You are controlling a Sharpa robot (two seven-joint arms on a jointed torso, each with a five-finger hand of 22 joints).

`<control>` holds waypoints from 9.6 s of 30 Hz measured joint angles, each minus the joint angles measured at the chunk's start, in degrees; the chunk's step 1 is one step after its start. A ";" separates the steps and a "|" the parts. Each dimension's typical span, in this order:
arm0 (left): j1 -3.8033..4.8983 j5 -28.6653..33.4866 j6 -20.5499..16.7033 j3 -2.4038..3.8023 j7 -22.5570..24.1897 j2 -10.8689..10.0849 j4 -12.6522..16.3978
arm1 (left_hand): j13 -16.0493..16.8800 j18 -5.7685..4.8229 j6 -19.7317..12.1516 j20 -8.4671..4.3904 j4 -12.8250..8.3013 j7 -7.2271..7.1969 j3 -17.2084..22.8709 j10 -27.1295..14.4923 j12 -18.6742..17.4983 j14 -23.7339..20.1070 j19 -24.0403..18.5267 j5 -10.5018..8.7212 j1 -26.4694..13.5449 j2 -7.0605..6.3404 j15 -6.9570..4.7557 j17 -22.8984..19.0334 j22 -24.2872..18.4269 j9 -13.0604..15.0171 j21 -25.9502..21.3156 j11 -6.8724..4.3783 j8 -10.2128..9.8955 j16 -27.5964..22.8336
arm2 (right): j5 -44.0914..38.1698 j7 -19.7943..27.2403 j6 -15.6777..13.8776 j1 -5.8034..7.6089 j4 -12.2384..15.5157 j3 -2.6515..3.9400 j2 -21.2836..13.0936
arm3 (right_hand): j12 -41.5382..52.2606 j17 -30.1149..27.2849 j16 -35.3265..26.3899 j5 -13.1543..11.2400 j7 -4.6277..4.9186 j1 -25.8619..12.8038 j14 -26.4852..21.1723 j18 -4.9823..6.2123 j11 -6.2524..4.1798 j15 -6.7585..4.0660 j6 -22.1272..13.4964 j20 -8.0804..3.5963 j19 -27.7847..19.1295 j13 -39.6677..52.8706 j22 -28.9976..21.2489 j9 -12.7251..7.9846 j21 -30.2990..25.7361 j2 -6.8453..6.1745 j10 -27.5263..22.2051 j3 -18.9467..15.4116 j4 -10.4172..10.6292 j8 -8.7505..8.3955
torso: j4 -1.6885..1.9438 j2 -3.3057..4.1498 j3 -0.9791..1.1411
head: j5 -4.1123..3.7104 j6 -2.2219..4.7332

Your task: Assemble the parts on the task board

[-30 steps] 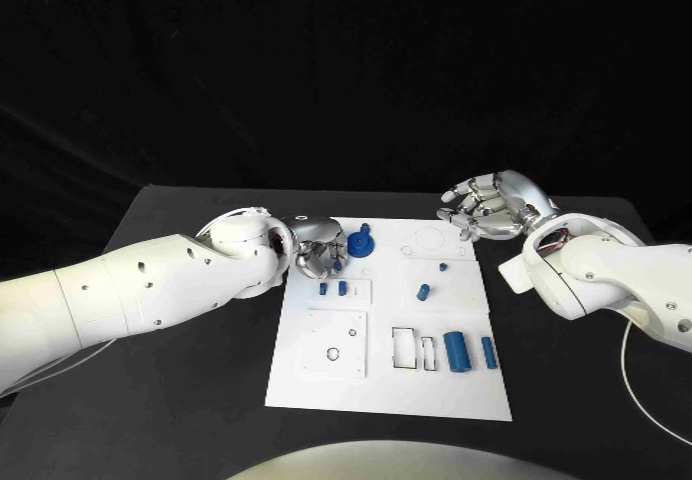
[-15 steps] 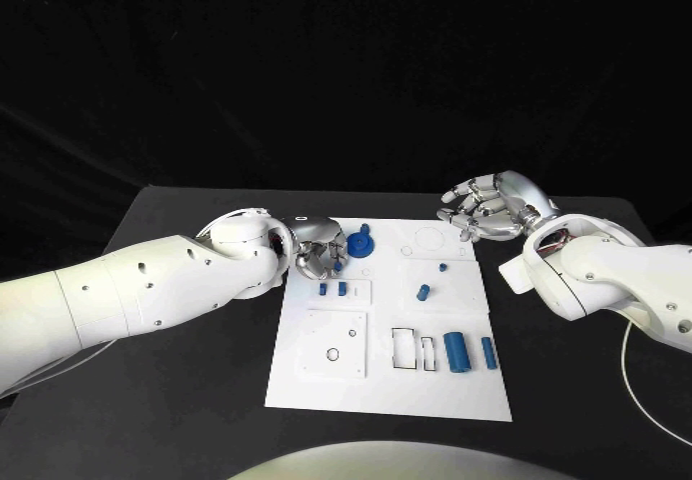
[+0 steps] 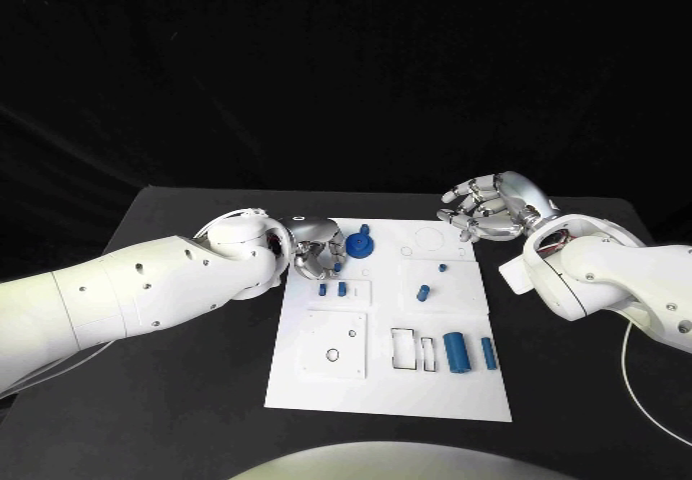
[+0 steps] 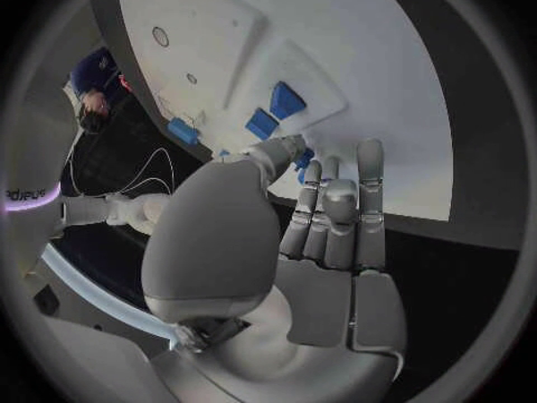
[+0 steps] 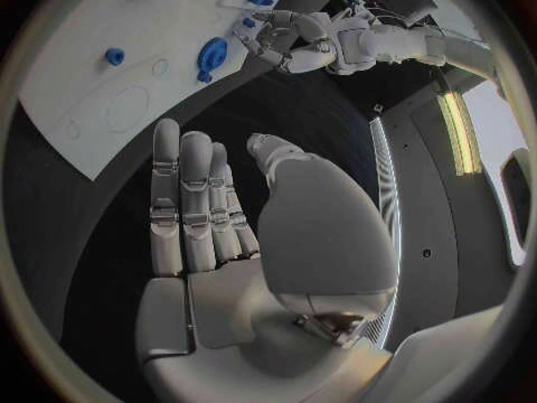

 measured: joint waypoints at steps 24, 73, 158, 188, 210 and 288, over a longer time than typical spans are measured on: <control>-0.15 6.77 -2.35 2.19 0.41 -7.31 3.76 | 0.32 0.00 -1.33 0.91 0.12 0.62 -4.69 -3.41 1.02 -1.54 0.11 0.00 2.84 1.92 0.86 -3.93 -0.66 -0.92 -0.23 0.41 -1.96 -0.01 | -8.22 -0.02 9.28 0.02 -3.21 0.00 -2.18 | -18.69 25.54 24.81 -6.56 -0.25 5.80 8.41 -0.01 -0.49 -0.42 5.10 -1.65 6.36 -17.01 7.56 -2.46 9.76 -2.46 5.26 5.91 -4.50 -0.64 | 0.03 -0.11 0.01 | -0.40 0.18; 0.05 76.07 -7.24 3.25 23.28 -14.43 8.89 | 0.98 -0.01 1.60 0.28 -0.67 1.49 -0.58 3.86 6.83 -13.22 -5.43 0.00 2.56 2.41 0.11 -22.02 -4.07 -0.75 -6.00 -0.68 0.09 -14.69 | -52.15 -9.54 21.11 -4.45 -6.52 -0.29 4.30 | -25.70 35.40 37.90 -7.77 -0.95 5.86 8.60 -1.76 -0.38 -0.22 10.58 -1.45 9.84 -23.64 28.74 -4.69 34.87 -2.53 10.11 8.88 -7.11 -4.41 | 0.00 0.01 0.06 | -2.57 0.67; 0.06 75.96 -5.91 3.24 21.63 -14.50 8.53 | 0.79 -0.01 0.14 0.28 -1.91 2.51 -0.92 1.78 6.83 -13.21 -5.43 0.00 2.68 2.52 0.11 -22.70 -4.39 -1.00 -6.22 0.12 0.09 -15.74 | -52.80 -13.10 13.51 -4.24 6.78 0.37 3.78 | -27.63 35.39 39.18 -9.81 -2.55 6.24 8.51 -2.65 -0.60 -1.73 15.88 -2.47 10.86 -21.50 34.31 -1.71 40.35 1.60 15.78 18.10 -13.67 -2.18 | -0.01 -0.03 0.02 | -2.03 -0.06; 0.06 75.85 -5.59 3.20 21.44 -12.76 7.77 | 0.79 -0.01 0.14 0.28 -1.91 2.51 -0.92 1.58 6.83 -13.21 -5.43 0.00 2.45 2.75 0.11 -22.74 -4.38 -0.99 -6.22 0.33 0.09 -15.96 | -53.18 -12.98 14.87 -11.66 4.72 -0.29 14.75 | -27.92 35.37 39.18 -12.48 -2.52 5.55 8.52 -2.65 -0.61 -1.73 15.91 -2.47 10.85 -21.28 34.64 -1.39 40.92 1.67 15.80 18.57 -14.16 -2.31 | 0.02 -0.03 -0.05 | 1.63 -1.60; 0.06 75.82 -5.40 3.19 21.25 -12.69 7.56 | 0.80 -0.01 -0.06 0.28 -2.07 2.30 -1.08 1.58 7.06 -13.21 -5.43 0.00 2.45 2.75 0.11 -22.79 -4.43 -0.98 -6.22 0.33 0.09 -15.96 | -53.65 -13.04 16.26 -12.91 4.48 -0.35 15.12 | -28.07 35.36 39.18 -12.69 -2.54 5.40 8.53 -2.65 -0.77 -1.72 15.89 -2.47 10.85 -21.24 34.65 -1.31 40.92 1.50 16.03 18.57 -14.16 -2.19 | 0.01 0.00 -0.05 | 1.81 -2.11; 0.05 75.79 -4.59 3.09 20.63 -12.74 7.11 | 0.75 -0.01 -0.27 0.28 -2.22 2.51 -1.23 0.56 7.05 -13.21 -5.43 0.00 2.45 2.74 0.12 -22.87 -4.47 -0.98 -6.44 0.53 0.09 -15.96 | -47.90 -15.16 19.53 -4.60 8.89 0.23 -2.04 | -27.15 34.88 39.74 -9.20 -1.93 11.21 8.40 -2.65 1.13 0.43 5.25 -0.10 9.72 -24.03 31.40 -3.40 33.03 2.29 0.71 -18.65 -0.75 -10.73 | -0.07 -0.07 -0.04 | 0.47 -0.73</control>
